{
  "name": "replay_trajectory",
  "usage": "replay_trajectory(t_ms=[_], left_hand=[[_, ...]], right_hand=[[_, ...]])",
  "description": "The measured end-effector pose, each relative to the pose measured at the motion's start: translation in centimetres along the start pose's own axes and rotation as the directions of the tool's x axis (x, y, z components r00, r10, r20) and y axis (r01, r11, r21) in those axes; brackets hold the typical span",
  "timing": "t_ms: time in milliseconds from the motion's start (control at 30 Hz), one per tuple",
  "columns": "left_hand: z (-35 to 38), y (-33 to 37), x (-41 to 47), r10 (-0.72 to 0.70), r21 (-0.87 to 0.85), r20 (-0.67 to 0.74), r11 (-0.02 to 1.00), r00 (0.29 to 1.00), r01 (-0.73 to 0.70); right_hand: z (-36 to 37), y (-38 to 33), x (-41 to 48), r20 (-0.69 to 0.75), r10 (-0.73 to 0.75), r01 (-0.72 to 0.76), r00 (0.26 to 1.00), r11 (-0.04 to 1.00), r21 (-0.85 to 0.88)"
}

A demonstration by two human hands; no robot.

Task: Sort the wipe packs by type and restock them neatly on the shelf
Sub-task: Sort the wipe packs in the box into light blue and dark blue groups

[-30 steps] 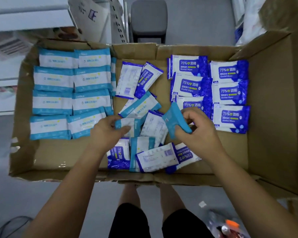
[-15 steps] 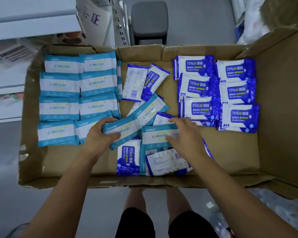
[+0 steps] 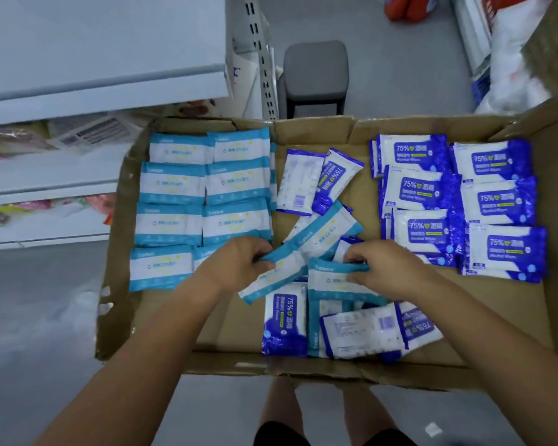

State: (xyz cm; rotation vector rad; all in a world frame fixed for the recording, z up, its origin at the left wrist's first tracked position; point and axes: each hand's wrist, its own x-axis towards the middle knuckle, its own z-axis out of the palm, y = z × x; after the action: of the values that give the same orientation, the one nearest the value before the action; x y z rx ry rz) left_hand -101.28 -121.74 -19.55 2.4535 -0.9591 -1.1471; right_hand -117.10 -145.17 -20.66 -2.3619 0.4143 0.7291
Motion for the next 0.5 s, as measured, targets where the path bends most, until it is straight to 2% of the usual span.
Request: replay_trajectory(t_ms=[133,200,333,500], left_hand=[[-3.4,-2.6,-2.2,-0.038,-0.114,-0.132,0.993,0.991,0.023],[-5.8,-4.8,-3.1,-0.067,-0.122,-0.152,0.991,0.986,0.048],[-10.7,-8.8,-3.3,-0.141,-0.023,-0.199,0.99,0.97,0.14],[-16.4,-10.4,0.8,-0.099,0.188,-0.293,0.969,0.951,0.159]], right_hand=[[-2.3,-2.2,1.0,0.007,-0.016,0.015,1.0,0.979,0.204],[-3.6,-4.0,2.6,-0.009,-0.054,0.055,0.998,0.97,0.237],[-5.5,-8.1,7.7,-0.068,-0.168,0.177,0.984,0.969,0.173],[-7.7,-13.2,15.7,-0.244,-0.231,0.268,0.942,0.954,0.132]])
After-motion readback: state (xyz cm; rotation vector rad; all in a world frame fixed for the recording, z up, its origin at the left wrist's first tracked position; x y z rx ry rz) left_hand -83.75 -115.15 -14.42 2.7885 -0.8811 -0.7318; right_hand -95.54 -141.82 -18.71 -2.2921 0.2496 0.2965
